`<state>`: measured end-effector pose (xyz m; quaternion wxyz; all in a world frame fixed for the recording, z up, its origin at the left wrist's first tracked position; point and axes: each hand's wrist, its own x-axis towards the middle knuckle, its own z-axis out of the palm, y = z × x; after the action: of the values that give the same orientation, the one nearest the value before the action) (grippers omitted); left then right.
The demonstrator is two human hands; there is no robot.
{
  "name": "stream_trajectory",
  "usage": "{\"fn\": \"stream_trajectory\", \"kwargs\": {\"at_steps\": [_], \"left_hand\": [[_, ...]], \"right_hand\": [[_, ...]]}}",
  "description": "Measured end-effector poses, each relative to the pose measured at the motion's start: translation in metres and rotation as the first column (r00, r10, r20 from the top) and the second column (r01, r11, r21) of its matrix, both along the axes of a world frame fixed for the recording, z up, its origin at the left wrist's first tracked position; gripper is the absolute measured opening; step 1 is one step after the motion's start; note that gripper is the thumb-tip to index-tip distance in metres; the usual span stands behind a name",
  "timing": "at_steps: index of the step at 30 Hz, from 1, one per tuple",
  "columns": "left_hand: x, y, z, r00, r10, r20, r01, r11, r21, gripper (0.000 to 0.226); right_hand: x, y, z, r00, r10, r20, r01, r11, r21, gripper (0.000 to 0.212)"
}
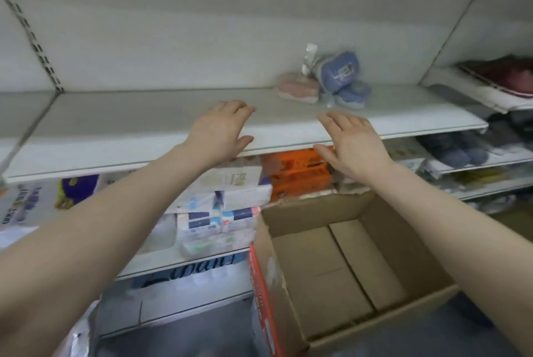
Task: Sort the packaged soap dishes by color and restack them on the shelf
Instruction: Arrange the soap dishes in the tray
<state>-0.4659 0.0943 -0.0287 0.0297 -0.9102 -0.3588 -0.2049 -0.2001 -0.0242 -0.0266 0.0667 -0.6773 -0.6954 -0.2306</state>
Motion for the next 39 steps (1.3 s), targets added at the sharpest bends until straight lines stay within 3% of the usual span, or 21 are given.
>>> {"fn": "stream_trajectory", "kwargs": {"at_steps": [5, 10, 18, 25, 31, 35, 39], "left_hand": [[0.078, 0.048, 0.0, 0.995, -0.069, -0.076, 0.071, 0.997, 0.03, 0.074], [0.15, 0.109, -0.005, 0.986, -0.112, -0.124, 0.107, 0.993, -0.049, 0.078], [0.226, 0.19, -0.007, 0.977, -0.107, -0.187, 0.109, 0.994, 0.002, 0.079], [0.217, 0.202, -0.026, 0.982, -0.116, -0.152, 0.109, 0.993, -0.05, 0.085], [0.182, 0.193, -0.027, 0.993, -0.039, -0.111, 0.029, 0.995, -0.091, 0.081], [0.149, 0.174, -0.025, 0.998, 0.049, -0.04, -0.054, 0.988, -0.148, 0.072], [0.124, 0.153, -0.023, 0.992, 0.113, -0.061, -0.121, 0.981, -0.152, 0.072]], "right_hand": [[0.067, 0.028, -0.008, 0.988, -0.137, -0.073, 0.138, 0.99, 0.006, 0.07], [0.117, 0.062, -0.011, 0.957, -0.255, -0.138, 0.256, 0.967, -0.005, 0.071], [0.171, 0.136, 0.0, 0.959, -0.23, -0.167, 0.245, 0.967, 0.072, 0.065], [0.163, 0.21, 0.013, 0.882, -0.292, -0.371, 0.293, 0.955, -0.055, 0.063], [0.142, 0.227, 0.009, 0.832, -0.305, -0.464, 0.286, 0.952, -0.113, 0.069], [0.125, 0.216, 0.007, 0.863, -0.186, -0.469, 0.213, 0.977, 0.004, 0.034], [0.11, 0.2, 0.007, 0.926, -0.006, -0.378, 0.038, 0.996, 0.076, 0.022]]}}
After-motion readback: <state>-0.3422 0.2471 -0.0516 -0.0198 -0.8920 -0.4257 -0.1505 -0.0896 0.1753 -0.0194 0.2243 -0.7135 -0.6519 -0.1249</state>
